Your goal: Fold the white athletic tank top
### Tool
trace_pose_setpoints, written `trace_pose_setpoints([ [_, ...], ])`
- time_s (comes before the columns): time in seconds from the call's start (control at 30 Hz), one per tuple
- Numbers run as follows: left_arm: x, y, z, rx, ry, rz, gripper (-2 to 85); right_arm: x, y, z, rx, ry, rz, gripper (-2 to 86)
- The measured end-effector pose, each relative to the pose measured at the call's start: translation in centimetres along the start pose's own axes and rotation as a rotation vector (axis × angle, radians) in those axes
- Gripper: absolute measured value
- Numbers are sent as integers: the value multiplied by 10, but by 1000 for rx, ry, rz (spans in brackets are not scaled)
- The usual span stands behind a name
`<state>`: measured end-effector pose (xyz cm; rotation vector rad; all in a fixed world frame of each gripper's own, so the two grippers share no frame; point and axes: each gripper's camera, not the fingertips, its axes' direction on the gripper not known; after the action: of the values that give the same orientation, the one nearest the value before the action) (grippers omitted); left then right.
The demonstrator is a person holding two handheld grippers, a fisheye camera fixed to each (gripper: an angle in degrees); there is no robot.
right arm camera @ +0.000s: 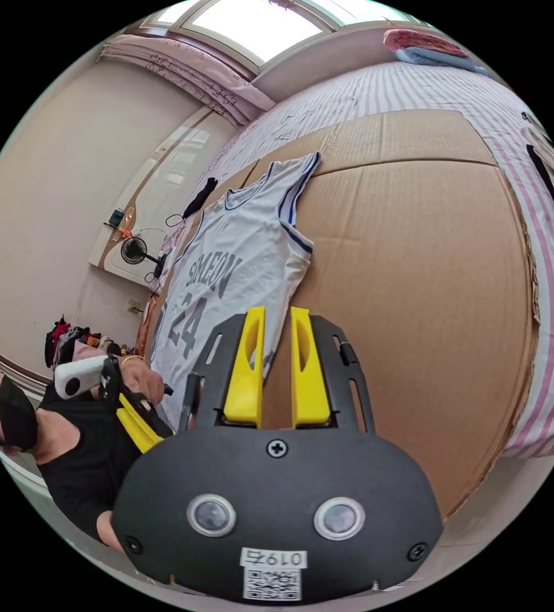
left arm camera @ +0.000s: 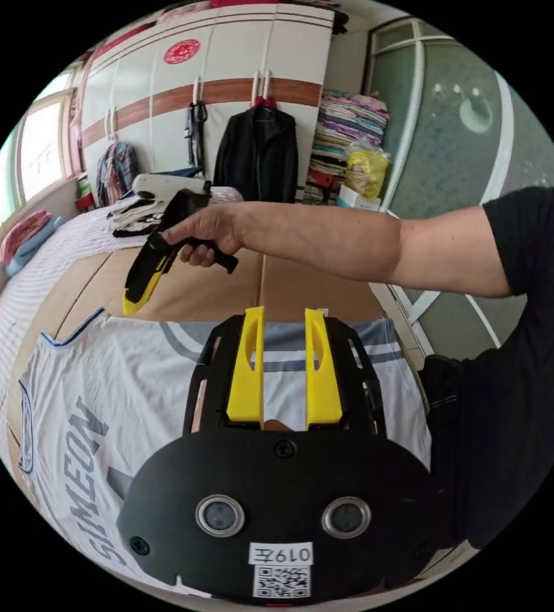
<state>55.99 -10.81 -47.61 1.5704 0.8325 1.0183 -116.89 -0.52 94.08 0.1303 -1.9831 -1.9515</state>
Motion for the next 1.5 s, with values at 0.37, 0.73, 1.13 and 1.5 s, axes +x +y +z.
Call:
trace_pose_setpoints([
  [0.37, 95, 13, 61, -170, 87, 221, 101, -48, 0, 1, -15, 74, -17, 7],
  [0.73, 96, 58, 33, -108, 29, 96, 89, -100, 15, -35, 87, 63, -1, 7],
  [1.13, -39, 330, -219, 39, -757, -941, 76, -414, 67, 20, 262, 199, -645, 13],
  [1.5, -163, 499, -281, 118, -500, -1341, 104, -638, 87, 211, -26, 31, -1017, 52],
])
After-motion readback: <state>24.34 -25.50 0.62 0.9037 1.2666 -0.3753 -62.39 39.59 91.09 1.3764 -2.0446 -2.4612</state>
